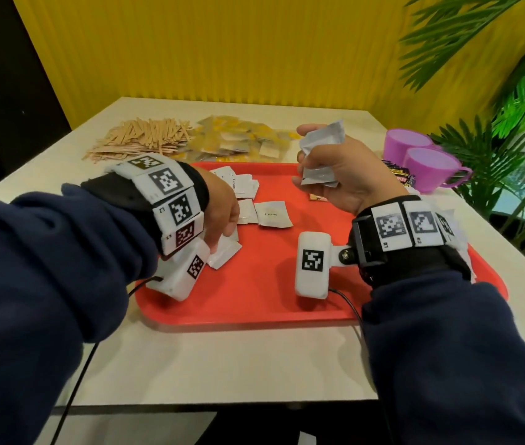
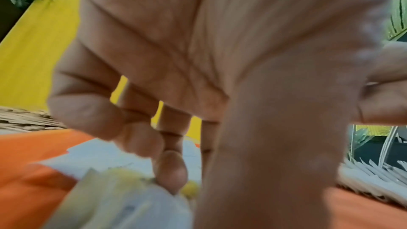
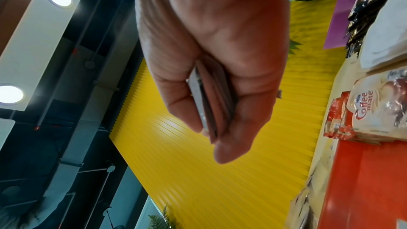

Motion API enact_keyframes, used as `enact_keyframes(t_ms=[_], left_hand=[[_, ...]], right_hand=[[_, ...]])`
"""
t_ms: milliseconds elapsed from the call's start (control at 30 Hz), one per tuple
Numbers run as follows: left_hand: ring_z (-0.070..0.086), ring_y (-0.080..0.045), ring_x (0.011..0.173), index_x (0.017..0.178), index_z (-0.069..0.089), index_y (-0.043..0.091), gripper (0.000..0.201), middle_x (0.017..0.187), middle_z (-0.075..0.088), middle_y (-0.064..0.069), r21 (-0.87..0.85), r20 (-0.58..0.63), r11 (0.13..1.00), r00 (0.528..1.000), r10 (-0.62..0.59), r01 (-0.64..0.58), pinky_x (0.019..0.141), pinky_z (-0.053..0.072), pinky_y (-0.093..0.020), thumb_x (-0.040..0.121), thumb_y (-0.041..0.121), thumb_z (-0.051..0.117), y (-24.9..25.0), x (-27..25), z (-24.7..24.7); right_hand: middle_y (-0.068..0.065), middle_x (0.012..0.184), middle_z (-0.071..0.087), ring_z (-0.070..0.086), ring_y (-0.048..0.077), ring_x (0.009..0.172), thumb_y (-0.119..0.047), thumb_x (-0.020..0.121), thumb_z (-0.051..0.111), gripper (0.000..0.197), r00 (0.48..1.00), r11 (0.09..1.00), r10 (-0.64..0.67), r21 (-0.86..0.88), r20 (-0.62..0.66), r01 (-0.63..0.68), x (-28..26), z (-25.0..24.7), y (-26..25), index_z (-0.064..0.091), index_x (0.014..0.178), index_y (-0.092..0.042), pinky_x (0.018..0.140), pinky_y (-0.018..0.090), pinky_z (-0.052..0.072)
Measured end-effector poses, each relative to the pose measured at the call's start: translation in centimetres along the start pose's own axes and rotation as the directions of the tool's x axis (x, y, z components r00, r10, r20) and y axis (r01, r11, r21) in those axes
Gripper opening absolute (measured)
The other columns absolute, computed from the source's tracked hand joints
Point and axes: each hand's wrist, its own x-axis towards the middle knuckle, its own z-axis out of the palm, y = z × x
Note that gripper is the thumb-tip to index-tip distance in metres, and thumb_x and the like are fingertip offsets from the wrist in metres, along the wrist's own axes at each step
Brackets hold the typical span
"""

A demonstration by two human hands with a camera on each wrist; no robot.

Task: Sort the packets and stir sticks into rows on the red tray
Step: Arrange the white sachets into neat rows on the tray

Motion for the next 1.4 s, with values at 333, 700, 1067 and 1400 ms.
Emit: enact_keyframes(t_ms=[333, 700, 1067, 1400], left_hand=[[0.045, -0.002, 0.066, 0.083, 0.061, 0.019, 0.015, 0.074, 0.053, 0.011, -0.069, -0.047, 0.993, 0.995, 0.094, -0.097, 0.056, 0.035, -0.016, 0.076, 0.014, 0.074, -0.3, 0.8, 0.5], [0.043, -0.001, 0.067, 0.089, 0.060, 0.020, 0.015, 0.077, 0.053, 0.012, 0.004, 0.003, 0.998, 0.998, 0.064, -0.064, 0.056, 0.034, -0.015, 0.079, 0.020, 0.072, 0.0, 0.9, 0.4], [0.046, -0.006, 0.059, 0.065, 0.054, 0.021, 0.023, 0.064, 0.053, 0.008, -0.228, -0.245, 0.948, 0.955, 0.166, -0.224, 0.056, 0.035, -0.020, 0.083, 0.024, 0.068, -0.6, -0.1, -0.8], [0.055, -0.024, 0.072, 0.096, 0.052, 0.015, 0.032, 0.071, 0.048, 0.001, -0.688, -0.707, 0.471, 0.656, -0.264, -0.552, 0.074, 0.055, -0.045, 0.073, 0.005, 0.071, 2.1, 0.3, -2.4]], right_hand=[[0.007, 0.072, 0.050, 0.051, 0.016, 0.060, 0.010, 0.084, 0.040, 0.035, 0.999, 0.994, 0.018, 0.104, -0.030, -0.015, 0.2, -0.6, -0.2, 0.053, 0.106, -0.015, 0.056, 0.026, 0.053], [0.008, 0.072, 0.051, 0.052, 0.016, 0.056, 0.001, 0.088, 0.044, 0.026, 0.998, 0.989, 0.037, 0.148, -0.054, -0.029, 0.1, -0.6, -0.4, 0.056, 0.105, -0.014, 0.052, 0.026, 0.052], [0.008, 0.071, 0.052, 0.053, 0.015, 0.057, 0.002, 0.089, 0.044, 0.028, 0.999, 0.990, 0.030, 0.141, -0.036, -0.024, 0.3, -0.6, -0.3, 0.054, 0.110, -0.014, 0.051, 0.025, 0.052], [0.005, 0.095, 0.050, 0.053, 0.019, 0.073, 0.002, 0.090, 0.046, 0.035, 0.996, 0.999, 0.030, 0.019, -0.078, -0.029, 0.5, -0.1, 0.1, 0.050, 0.112, -0.025, 0.053, 0.028, 0.053]])
